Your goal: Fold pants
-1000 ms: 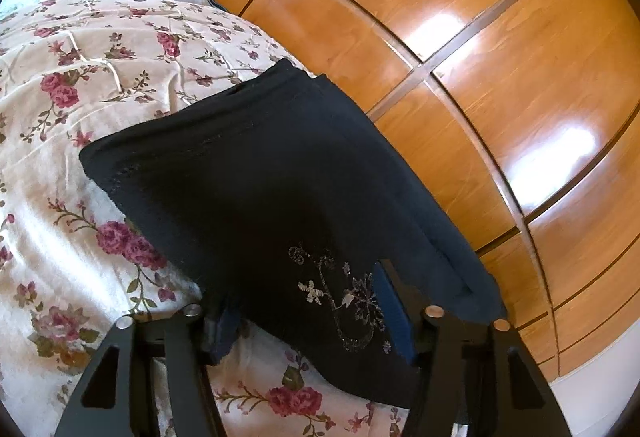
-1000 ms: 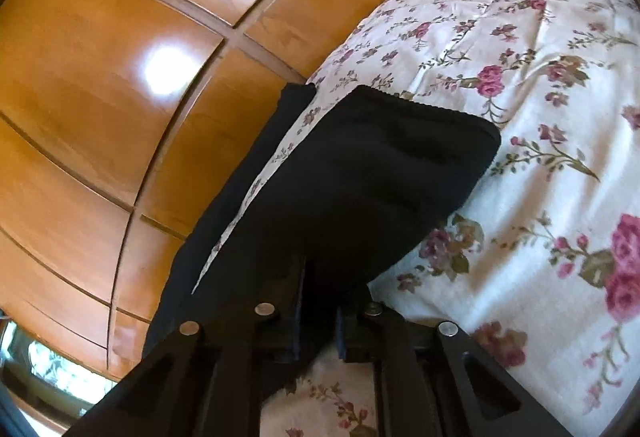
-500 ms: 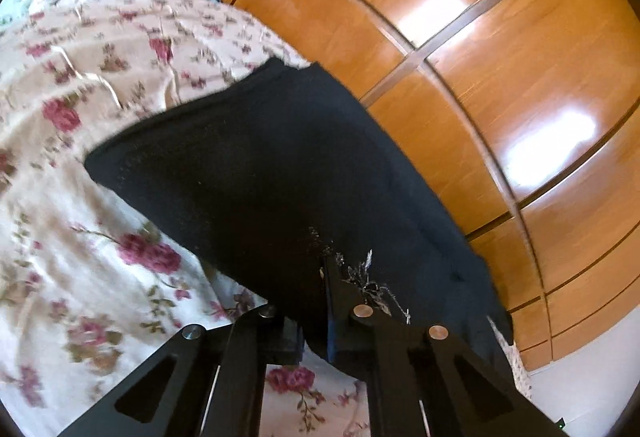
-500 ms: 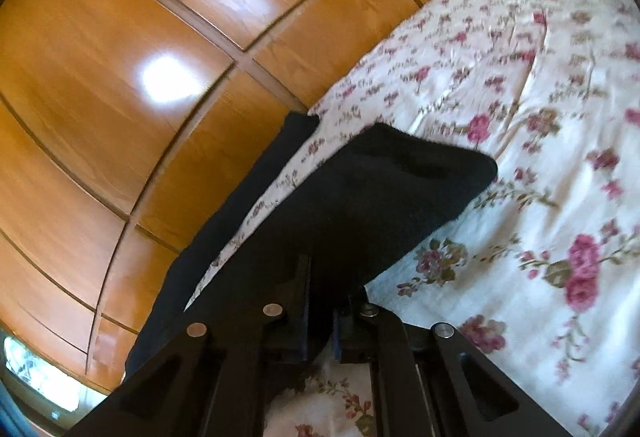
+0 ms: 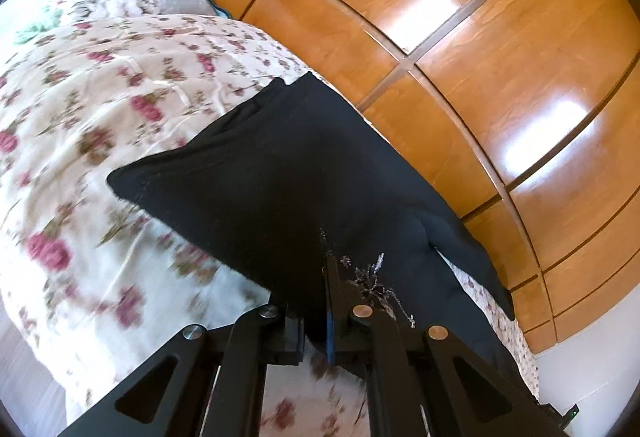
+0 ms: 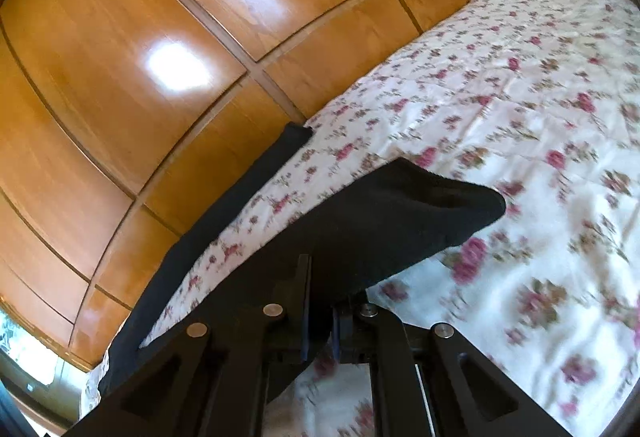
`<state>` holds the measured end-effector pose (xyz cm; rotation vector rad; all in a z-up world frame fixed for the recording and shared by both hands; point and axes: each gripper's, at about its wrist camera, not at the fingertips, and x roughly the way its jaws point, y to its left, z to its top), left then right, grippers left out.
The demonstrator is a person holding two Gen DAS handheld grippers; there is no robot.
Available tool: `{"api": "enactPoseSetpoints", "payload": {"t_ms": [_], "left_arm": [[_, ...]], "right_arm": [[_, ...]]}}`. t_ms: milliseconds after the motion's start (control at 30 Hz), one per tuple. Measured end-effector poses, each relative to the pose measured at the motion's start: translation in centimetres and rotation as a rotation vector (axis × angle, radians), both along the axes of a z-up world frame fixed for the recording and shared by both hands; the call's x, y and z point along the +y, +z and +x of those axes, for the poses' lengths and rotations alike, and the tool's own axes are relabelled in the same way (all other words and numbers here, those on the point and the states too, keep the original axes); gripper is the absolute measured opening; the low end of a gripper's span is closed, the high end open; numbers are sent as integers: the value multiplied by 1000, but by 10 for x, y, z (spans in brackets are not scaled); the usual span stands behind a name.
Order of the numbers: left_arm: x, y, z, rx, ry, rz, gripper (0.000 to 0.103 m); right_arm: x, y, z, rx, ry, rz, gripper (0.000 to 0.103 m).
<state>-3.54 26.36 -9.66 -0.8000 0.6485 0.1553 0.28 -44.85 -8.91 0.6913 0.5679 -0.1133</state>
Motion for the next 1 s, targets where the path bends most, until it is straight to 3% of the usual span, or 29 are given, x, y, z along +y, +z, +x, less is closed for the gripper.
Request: {"api": "enactPoseSetpoints", "payload": {"t_ms": [400, 533, 567, 633, 733, 867, 1000], "left_arm": [[4, -2, -46, 25, 30, 32, 6], [7, -11, -42, 38, 30, 8, 8], [8, -11, -41, 56, 42, 27, 12], [12, -10, -45, 80, 77, 80, 20], [32, -7, -60, 120, 197, 133, 21], [71, -2, -87, 100, 375, 75, 28], [85, 11, -85, 65, 404, 60, 43]], "right_arm": [[-1, 1, -47, 34, 18, -40, 8], [1, -10, -43, 111, -6, -72, 9], [0, -14, -42, 129, -15, -72, 16], [-5, -17, -43, 167, -59, -91, 28], [-17, -5, -54, 168, -160, -156, 28], [-12, 28, -63, 94, -211, -305, 30], [19, 57, -53, 19, -165, -417, 47]]}}
